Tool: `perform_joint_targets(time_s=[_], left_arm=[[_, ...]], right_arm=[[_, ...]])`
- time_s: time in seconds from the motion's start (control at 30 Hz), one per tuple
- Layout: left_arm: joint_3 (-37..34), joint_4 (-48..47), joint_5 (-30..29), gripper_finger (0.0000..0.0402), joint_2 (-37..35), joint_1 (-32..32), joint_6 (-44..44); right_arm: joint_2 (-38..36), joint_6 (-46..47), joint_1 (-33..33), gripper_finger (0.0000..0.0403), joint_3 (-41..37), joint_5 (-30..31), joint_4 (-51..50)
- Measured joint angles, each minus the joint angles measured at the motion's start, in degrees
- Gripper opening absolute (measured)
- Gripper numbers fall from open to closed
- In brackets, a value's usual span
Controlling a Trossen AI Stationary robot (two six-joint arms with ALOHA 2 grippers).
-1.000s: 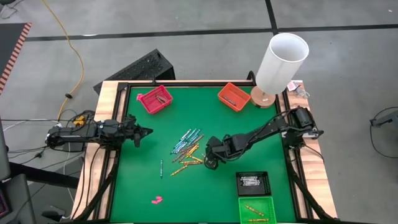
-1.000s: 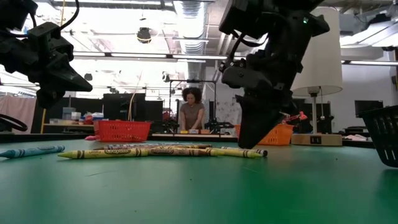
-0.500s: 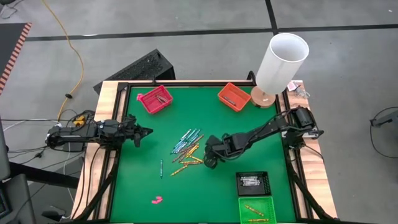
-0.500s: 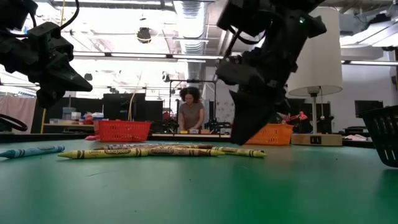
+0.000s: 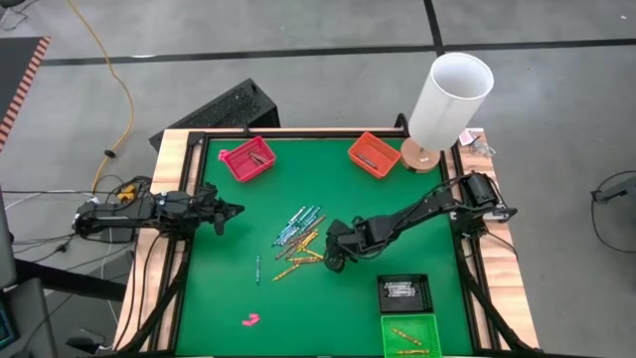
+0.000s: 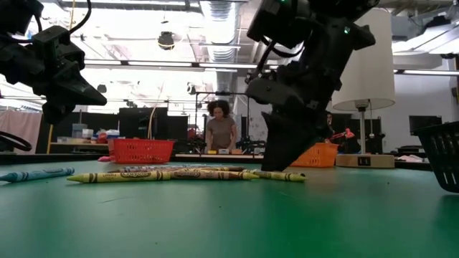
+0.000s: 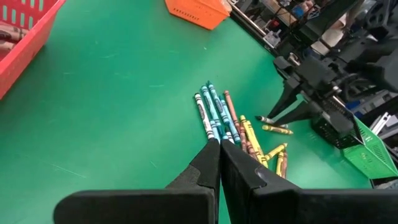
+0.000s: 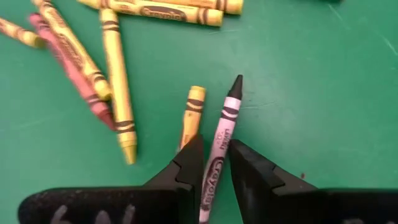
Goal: Sort crayons
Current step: Put the black crayon into the black bin
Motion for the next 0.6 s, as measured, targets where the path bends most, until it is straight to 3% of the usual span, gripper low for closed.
perform_joint_targets(time_s=[0.2, 0.43, 0.6], left_arm=[[0.0, 0.0, -0.1, 0.0, 0.1, 0.0, 0.0], [0.0, 0.2, -1.1, 0.0, 0.1, 0.0, 0.4], [0.0, 0.2, -1.3, 0.0, 0.1, 0.0, 0.4]], right_arm=[[0.6, 0.2, -0.1, 0.0093, 0.1, -1.9, 0.1], [0.4, 1.2, -0.4, 0.0016, 0.1, -2.6, -0.8], [-0.1, 2.1, -0.4, 0.0008, 0.1, -2.9, -1.0]])
